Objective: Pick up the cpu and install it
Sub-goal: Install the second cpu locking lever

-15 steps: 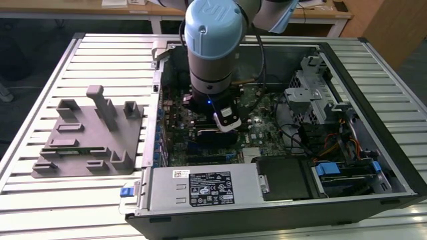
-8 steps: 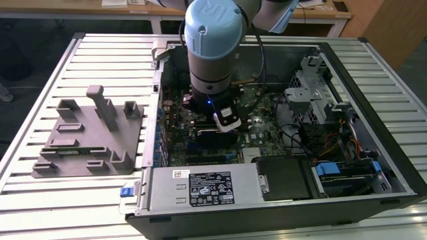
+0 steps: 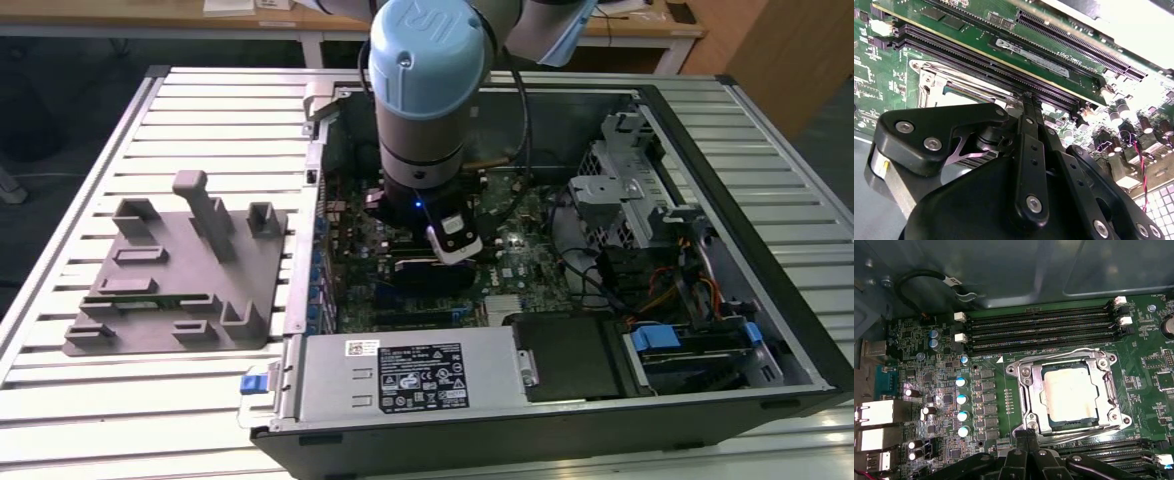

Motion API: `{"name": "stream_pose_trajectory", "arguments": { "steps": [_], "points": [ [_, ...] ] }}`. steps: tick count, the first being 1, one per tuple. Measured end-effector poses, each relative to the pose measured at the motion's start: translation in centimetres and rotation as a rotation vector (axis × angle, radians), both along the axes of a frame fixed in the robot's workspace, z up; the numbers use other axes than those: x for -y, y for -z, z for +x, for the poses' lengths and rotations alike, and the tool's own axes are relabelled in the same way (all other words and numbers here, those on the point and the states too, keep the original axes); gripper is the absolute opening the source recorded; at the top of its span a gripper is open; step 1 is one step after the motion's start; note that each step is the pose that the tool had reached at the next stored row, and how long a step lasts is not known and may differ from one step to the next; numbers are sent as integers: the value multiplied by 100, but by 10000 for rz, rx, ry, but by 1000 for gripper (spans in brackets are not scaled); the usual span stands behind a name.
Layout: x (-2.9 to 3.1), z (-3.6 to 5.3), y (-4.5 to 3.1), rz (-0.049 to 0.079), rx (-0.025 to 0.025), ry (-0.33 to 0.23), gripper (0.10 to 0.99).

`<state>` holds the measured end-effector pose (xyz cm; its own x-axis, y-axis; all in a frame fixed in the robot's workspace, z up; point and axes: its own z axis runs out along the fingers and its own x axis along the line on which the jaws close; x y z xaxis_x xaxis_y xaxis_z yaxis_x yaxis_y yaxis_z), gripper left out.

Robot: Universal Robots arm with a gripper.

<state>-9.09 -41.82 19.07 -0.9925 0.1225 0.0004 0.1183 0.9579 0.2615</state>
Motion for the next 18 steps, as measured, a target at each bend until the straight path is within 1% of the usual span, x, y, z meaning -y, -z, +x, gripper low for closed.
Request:
{"name": "stream_pose_trajectory", "arguments": {
  "steps": [13,14,18],
  "points": [
    [-6,-1,-3,52,-4,-1,106],
    [-14,0,10,95,13,2,106],
    [-17,0,2,81,2,-2,106]
  ]
}}
